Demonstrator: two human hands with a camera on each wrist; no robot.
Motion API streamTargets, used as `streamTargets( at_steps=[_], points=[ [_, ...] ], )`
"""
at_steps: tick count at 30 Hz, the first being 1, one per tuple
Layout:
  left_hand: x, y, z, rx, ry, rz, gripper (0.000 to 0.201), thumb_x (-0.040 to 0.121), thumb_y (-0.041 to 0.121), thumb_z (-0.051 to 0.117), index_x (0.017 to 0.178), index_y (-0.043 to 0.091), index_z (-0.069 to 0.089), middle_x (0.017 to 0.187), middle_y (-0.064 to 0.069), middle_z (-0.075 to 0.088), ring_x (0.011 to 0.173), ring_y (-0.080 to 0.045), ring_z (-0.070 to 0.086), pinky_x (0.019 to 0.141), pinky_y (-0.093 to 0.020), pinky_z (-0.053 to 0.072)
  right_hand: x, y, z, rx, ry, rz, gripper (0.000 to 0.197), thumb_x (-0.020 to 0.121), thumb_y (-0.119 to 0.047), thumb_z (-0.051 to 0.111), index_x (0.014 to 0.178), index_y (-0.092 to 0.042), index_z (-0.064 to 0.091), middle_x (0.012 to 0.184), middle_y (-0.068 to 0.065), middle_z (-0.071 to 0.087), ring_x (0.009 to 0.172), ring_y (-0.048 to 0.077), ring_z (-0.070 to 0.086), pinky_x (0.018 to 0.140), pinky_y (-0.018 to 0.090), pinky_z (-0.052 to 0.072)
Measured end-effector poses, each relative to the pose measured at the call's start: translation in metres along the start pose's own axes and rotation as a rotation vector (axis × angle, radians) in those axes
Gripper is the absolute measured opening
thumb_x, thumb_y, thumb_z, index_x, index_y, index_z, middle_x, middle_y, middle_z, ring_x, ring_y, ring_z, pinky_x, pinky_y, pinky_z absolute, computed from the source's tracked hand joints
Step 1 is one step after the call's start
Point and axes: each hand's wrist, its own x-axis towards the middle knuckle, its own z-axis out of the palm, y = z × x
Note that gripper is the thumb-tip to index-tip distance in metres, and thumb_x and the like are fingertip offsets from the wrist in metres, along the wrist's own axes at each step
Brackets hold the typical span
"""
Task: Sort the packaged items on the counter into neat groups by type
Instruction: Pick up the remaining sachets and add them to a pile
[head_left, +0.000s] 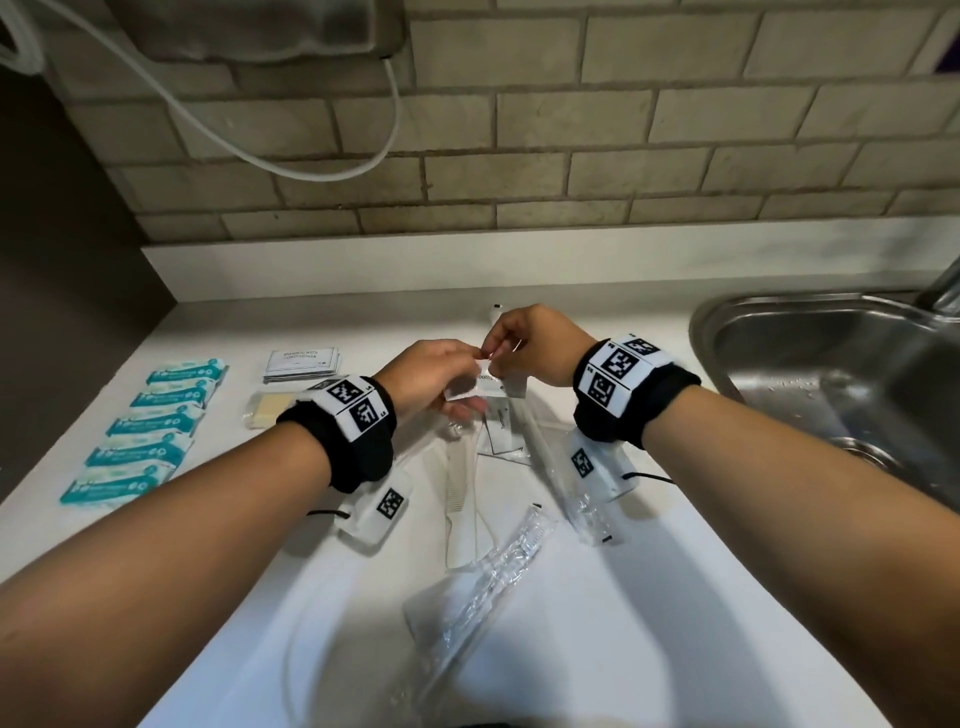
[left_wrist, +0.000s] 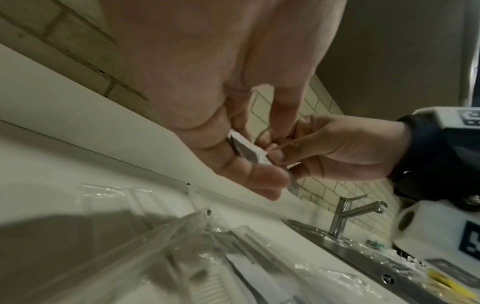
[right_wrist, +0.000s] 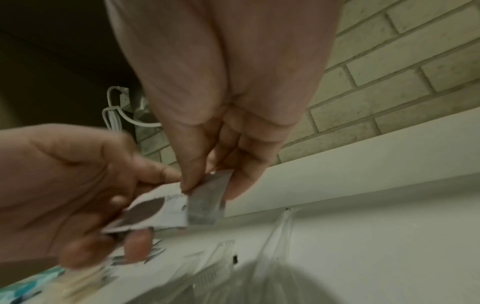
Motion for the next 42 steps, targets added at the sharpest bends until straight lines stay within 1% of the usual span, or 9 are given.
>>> streamTargets(
  at_steps=[2, 5, 10, 15, 24, 29, 32, 34, 42],
  points=[
    [0.000, -0.004, -0.002, 0.088, -0.007, -0.010, 0.039, 0.089, -0.007, 0.041, 0.119, 0.010, 0.059, 0.050, -0.002, 0.061, 0.063, -0.032, 0.065, 0.065, -0.045, 0.055, 0.001, 0.003, 0.005, -0.063, 0.080, 0.017, 0.022, 0.075, -0.011, 0.079, 0.092, -0.008, 0.065, 0.075, 0.001, 0.062, 0.060, 0.010, 0.052, 0.064, 0.026, 0.044],
    [0.000, -0.010, -0.011, 0.138, 0.063, 0.006, 0.045, 0.090, -0.010, 0.038, 0.126, 0.009, 0.058, 0.084, -0.019, 0.071, 0.073, -0.034, 0.071, 0.064, -0.040, 0.058, -0.004, 0.009, 0.012, -0.173, 0.126, 0.029, 0.025, 0.073, -0.017, 0.079, 0.088, -0.014, 0.059, 0.077, 0.000, 0.058, 0.065, 0.016, 0.051, 0.064, 0.028, 0.043],
    [-0.003, -0.011, -0.024, 0.171, 0.156, 0.021, 0.046, 0.093, -0.006, 0.037, 0.126, 0.017, 0.059, 0.096, -0.024, 0.071, 0.064, -0.031, 0.066, 0.051, -0.027, 0.055, -0.012, 0.016, 0.031, -0.484, -0.229, -0.029, 0.028, 0.086, -0.009, 0.062, 0.111, -0.020, 0.063, 0.110, 0.000, 0.066, 0.097, 0.019, 0.062, 0.081, 0.030, 0.051],
    [0.000, -0.014, -0.028, 0.189, 0.167, 0.025, 0.049, 0.093, -0.004, 0.037, 0.130, 0.019, 0.058, 0.094, -0.020, 0.073, 0.089, -0.042, 0.070, 0.085, -0.047, 0.058, -0.015, 0.022, 0.044, -0.713, -0.346, -0.081, 0.047, 0.092, -0.013, 0.058, 0.133, -0.034, 0.054, 0.127, 0.000, 0.056, 0.116, 0.022, 0.054, 0.098, 0.037, 0.047],
    [0.002, -0.013, -0.026, 0.193, 0.169, 0.038, 0.046, 0.094, -0.002, 0.038, 0.127, 0.022, 0.060, 0.095, -0.021, 0.073, 0.095, -0.045, 0.068, 0.088, -0.055, 0.055, -0.002, 0.026, 0.033, -0.804, -0.290, -0.057, 0.030, 0.082, -0.023, 0.069, 0.110, -0.024, 0.061, 0.113, 0.002, 0.048, 0.108, 0.024, 0.046, 0.085, 0.040, 0.049],
    [0.007, -0.008, -0.025, 0.178, 0.211, 0.088, 0.045, 0.094, -0.003, 0.039, 0.122, 0.024, 0.062, 0.101, -0.017, 0.070, 0.087, -0.040, 0.072, 0.088, -0.055, 0.054, 0.005, 0.022, 0.015, -0.674, -0.136, -0.057, 0.009, 0.085, -0.027, 0.068, 0.090, -0.022, 0.061, 0.103, 0.000, 0.061, 0.103, 0.022, 0.050, 0.080, 0.034, 0.045],
    [0.008, -0.002, -0.027, 0.129, 0.236, 0.130, 0.046, 0.095, -0.007, 0.036, 0.124, 0.017, 0.061, 0.116, -0.017, 0.063, 0.080, -0.033, 0.072, 0.080, -0.041, 0.060, 0.003, 0.016, 0.007, -0.514, -0.151, -0.001, 0.016, 0.083, -0.018, 0.071, 0.083, -0.020, 0.055, 0.080, -0.006, 0.057, 0.082, 0.019, 0.053, 0.063, 0.025, 0.041],
    [0.007, 0.001, -0.029, 0.114, 0.248, 0.151, 0.046, 0.095, -0.008, 0.035, 0.128, 0.013, 0.059, 0.120, -0.018, 0.059, 0.074, -0.025, 0.071, 0.066, -0.027, 0.061, -0.003, 0.010, 0.008, -0.457, -0.215, 0.034, 0.020, 0.080, -0.018, 0.074, 0.082, -0.021, 0.054, 0.075, -0.011, 0.053, 0.077, 0.016, 0.052, 0.065, 0.025, 0.041],
    [-0.004, -0.004, -0.030, 0.123, 0.235, 0.157, 0.046, 0.094, -0.009, 0.034, 0.124, 0.014, 0.060, 0.119, -0.018, 0.059, 0.070, -0.020, 0.070, 0.063, -0.023, 0.059, -0.023, 0.011, 0.040, -0.674, -0.392, 0.048, 0.009, 0.094, -0.021, 0.052, 0.094, -0.014, 0.046, 0.103, 0.009, 0.059, 0.086, 0.021, 0.048, 0.075, 0.028, 0.036]
  ],
)
